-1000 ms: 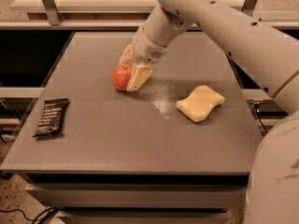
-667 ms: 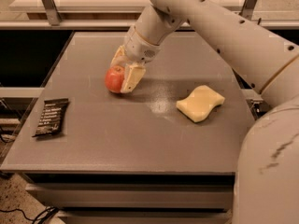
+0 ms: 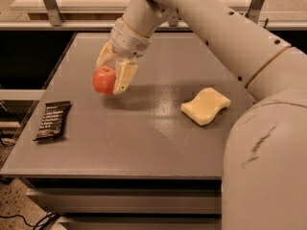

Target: Move apple near rxbar chocolate

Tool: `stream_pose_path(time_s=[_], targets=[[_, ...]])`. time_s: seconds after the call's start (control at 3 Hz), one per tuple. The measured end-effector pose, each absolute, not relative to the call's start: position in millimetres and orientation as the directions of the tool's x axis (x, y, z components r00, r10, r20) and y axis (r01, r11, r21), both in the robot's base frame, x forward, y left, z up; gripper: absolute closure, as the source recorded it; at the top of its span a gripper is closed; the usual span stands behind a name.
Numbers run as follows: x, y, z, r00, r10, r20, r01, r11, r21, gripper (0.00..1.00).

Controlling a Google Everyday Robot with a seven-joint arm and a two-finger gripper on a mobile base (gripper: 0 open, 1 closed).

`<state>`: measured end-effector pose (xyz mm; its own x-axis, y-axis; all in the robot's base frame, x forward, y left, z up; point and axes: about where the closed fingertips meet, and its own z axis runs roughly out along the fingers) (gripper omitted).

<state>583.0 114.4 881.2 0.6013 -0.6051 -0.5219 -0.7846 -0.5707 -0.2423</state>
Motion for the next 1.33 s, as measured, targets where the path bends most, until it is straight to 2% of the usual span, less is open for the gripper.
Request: stream_pose_path(time_s=[1.33], targets=[[533.8,158.3,884.8,0.683,-0.499,-0.534,-0.691,-0.678,-0.251,1.0]])
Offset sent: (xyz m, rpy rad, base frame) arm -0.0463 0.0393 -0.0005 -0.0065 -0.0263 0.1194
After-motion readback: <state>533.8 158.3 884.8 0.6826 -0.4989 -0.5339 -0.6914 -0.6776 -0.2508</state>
